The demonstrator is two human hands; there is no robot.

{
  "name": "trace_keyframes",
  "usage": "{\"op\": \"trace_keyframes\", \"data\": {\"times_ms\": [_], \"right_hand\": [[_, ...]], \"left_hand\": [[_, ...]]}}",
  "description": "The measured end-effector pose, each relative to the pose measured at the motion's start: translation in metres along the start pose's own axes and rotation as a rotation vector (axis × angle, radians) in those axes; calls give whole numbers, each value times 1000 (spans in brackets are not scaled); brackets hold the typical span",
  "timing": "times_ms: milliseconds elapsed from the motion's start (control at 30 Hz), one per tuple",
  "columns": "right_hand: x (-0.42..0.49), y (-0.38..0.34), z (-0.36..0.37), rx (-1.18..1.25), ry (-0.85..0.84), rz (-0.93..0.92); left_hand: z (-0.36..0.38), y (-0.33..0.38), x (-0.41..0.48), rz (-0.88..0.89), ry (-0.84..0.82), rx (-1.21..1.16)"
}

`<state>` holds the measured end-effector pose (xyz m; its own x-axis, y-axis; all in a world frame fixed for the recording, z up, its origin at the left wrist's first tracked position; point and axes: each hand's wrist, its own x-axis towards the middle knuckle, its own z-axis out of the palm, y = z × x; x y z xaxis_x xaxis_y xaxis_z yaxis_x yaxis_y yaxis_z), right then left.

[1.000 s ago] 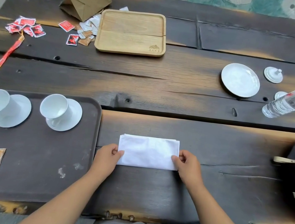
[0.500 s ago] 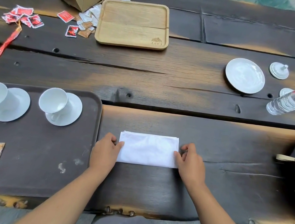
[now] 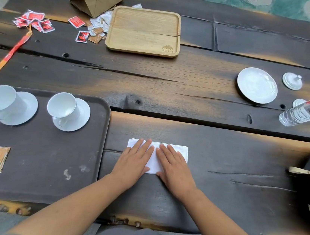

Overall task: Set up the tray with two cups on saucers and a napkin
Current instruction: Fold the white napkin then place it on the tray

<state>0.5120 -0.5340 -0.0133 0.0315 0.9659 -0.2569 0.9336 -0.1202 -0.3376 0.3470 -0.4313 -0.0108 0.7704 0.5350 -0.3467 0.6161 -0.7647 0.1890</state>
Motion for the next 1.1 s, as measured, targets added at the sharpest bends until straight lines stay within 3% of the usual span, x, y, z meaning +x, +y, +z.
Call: {"op": "trace_keyframes", "data": {"times_ms": [100, 700, 1100], "right_hand": [[7, 4, 7, -19, -68, 14], [-7, 50, -6, -131, -109, 118], [-16, 77, -7, -94, -151, 111]], "left_hand": [[3, -1, 7, -35, -39, 14], [8, -42, -6, -17, -38, 64], [6, -77, -9, 94, -63, 36]]}}
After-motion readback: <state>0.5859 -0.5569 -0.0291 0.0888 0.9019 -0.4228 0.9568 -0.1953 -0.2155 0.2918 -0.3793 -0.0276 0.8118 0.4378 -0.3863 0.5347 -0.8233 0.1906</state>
